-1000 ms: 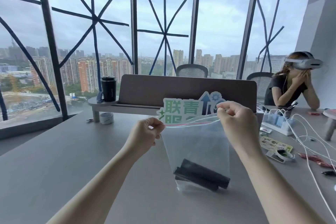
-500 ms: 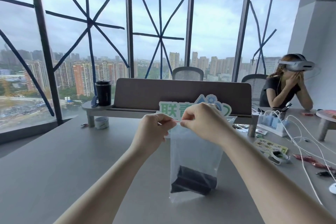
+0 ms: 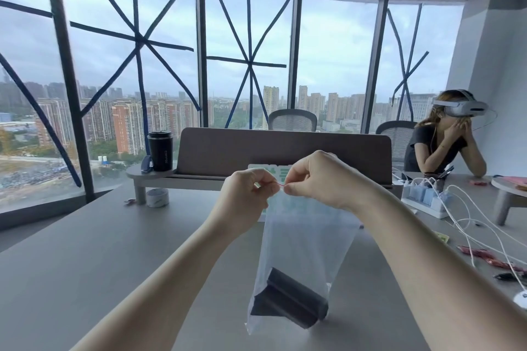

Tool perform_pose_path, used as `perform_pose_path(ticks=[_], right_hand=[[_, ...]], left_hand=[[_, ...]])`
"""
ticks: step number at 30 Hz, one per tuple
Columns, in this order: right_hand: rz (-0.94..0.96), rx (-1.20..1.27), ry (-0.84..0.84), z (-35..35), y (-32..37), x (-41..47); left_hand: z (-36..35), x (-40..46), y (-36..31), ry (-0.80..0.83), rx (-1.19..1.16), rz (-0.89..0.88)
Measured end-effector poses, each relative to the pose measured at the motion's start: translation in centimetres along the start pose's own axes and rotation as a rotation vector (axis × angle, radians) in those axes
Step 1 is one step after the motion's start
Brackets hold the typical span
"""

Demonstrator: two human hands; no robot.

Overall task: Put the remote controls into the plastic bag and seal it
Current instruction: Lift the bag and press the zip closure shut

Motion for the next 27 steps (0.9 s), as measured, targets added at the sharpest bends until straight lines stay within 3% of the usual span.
perform_pose_path(ticks=[12,17,21,27], right_hand=[[-0.031,0.033,0.1,0.2,0.4,-0.5],[-0.002,-0.054,0.006,0.1,0.8,-0.5],[0.02,-0.087,-0.142,-1.3,0.6,-0.1],[0.001,-0.165,-0.225,-2.4,-1.4,-0.8]], left_hand=[[0.5,-0.3,-1.0,0.026,0.032,-0.031],[0.7,-0.1,-0.9,-0.001,0.045,-0.033],[0.5,-0.2,-1.0,-0.119,0.103,-0.065],[1.3,-0.4,0.0,-0.295,0.134,-0.088]])
Point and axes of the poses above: each hand's wrist, its own x-axis towards the middle knuckle, its own z-axis out of the back of the hand, y = z × x, the point moved 2 cm from there along x, towards the middle knuckle, and after that the axes turned 12 degrees about y, right-handed, at the moved point
